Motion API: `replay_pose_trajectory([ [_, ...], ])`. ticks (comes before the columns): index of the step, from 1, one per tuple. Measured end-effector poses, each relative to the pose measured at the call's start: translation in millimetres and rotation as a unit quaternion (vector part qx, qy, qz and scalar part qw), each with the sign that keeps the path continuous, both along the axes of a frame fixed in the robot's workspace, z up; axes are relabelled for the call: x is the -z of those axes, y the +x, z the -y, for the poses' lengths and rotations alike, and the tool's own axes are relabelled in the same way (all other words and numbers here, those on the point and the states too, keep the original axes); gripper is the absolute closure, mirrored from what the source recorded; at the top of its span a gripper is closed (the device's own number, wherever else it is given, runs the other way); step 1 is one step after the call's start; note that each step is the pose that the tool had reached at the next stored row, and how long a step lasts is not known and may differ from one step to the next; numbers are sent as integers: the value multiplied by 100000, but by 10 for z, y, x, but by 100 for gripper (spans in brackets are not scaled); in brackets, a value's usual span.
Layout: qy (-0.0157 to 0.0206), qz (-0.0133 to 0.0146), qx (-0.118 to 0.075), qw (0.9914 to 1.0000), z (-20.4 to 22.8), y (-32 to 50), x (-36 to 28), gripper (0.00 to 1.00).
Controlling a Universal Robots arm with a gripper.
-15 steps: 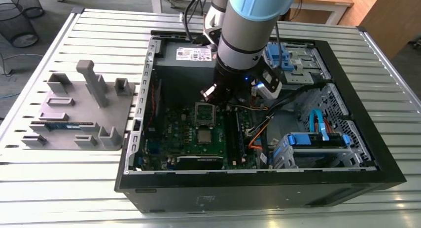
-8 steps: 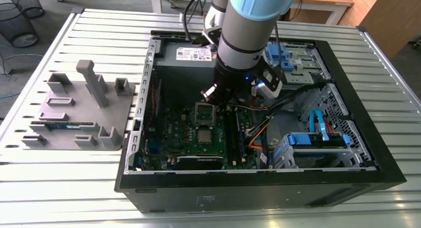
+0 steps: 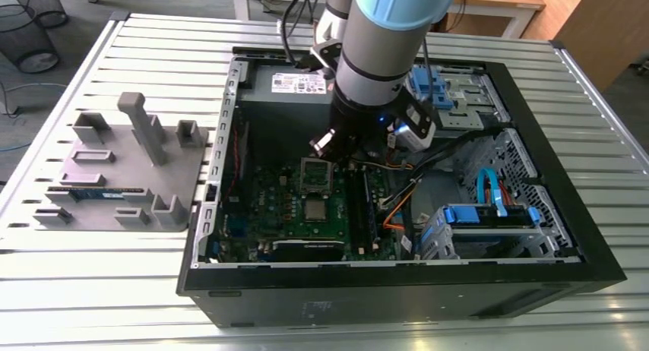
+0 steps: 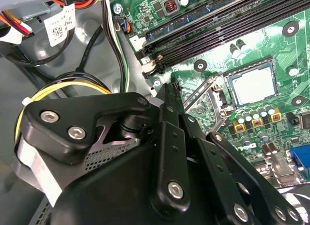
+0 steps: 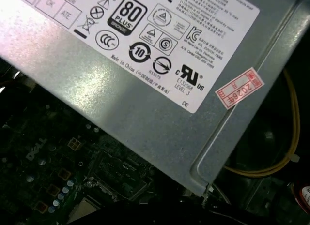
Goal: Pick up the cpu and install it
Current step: 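Close the cpu cover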
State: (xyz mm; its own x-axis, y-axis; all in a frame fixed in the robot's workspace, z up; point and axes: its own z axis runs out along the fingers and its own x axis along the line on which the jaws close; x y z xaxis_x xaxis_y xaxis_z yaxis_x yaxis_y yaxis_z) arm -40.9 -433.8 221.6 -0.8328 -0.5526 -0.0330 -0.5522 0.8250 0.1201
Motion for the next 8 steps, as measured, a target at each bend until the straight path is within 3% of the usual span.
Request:
replay_pose_trajectory([
  [8, 12, 3, -1390, 99990, 0, 0, -26, 89],
])
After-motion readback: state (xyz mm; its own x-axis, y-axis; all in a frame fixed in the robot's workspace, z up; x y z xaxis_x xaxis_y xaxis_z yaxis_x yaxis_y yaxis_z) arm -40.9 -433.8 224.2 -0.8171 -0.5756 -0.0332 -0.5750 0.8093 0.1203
